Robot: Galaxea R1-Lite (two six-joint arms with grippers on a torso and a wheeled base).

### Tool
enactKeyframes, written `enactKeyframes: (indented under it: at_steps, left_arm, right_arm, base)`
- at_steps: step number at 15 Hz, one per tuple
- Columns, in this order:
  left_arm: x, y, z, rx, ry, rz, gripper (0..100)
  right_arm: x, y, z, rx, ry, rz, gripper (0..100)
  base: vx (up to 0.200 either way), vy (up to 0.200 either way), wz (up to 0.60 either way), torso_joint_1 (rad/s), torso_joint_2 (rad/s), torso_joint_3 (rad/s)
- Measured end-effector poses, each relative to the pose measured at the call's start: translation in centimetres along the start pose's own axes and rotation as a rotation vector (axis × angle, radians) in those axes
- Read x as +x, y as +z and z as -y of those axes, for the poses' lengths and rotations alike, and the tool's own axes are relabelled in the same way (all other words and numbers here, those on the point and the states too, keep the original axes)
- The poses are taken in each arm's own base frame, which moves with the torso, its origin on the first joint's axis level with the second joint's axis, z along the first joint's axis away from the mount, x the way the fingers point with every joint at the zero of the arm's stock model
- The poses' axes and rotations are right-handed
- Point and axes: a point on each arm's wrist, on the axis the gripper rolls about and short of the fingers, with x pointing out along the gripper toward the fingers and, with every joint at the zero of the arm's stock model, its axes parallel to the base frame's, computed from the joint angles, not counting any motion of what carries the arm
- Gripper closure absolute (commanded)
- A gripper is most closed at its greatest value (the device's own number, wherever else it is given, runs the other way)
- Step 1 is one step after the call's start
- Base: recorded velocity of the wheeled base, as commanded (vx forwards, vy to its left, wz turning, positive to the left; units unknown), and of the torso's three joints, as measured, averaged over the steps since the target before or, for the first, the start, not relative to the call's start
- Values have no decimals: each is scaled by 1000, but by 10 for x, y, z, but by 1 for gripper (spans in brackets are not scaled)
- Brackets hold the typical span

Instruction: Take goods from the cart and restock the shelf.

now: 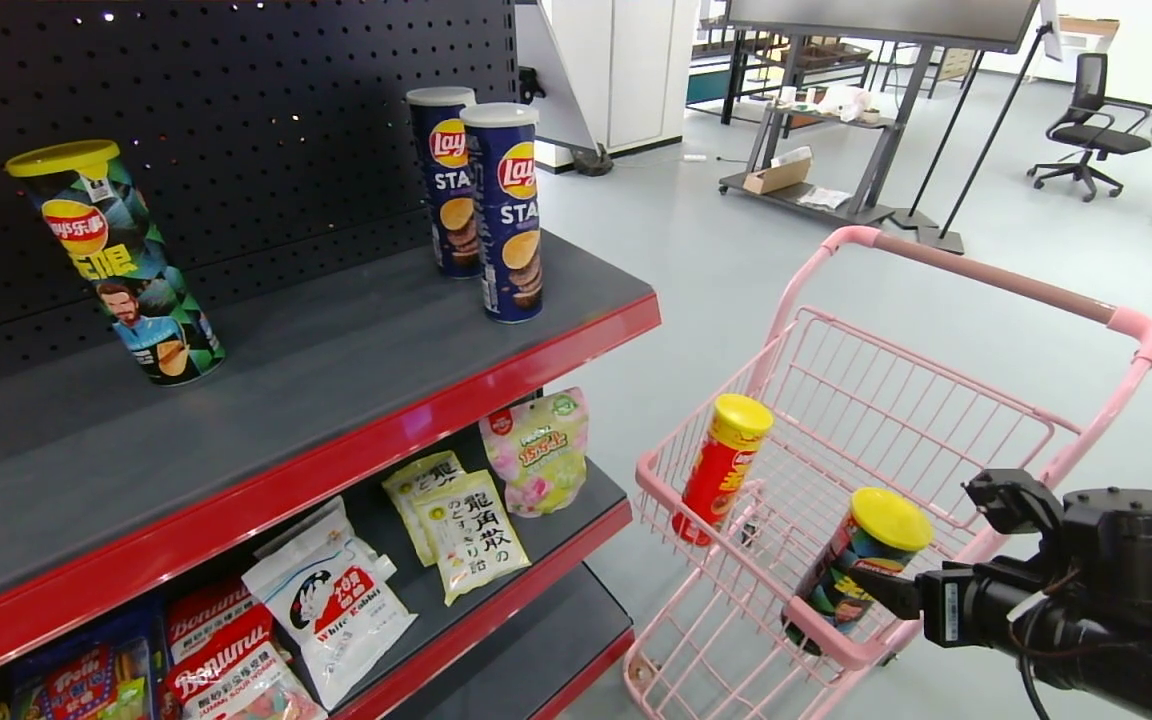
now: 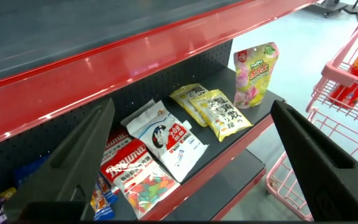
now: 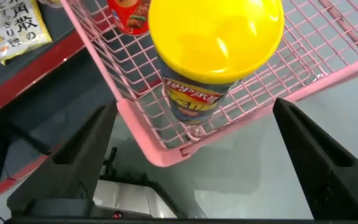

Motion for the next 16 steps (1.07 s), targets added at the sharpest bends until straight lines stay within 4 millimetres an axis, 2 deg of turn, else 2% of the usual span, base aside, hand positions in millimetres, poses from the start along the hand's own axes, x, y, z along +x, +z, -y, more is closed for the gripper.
enactKeyframes:
  at_steps: [16]
  left_arm:
    - [0, 0, 0, 0, 0, 0, 0]
  right_arm:
    - [48, -4, 1, 9, -34, 17, 0]
  base:
    - [0, 0, 0, 0, 0, 0]
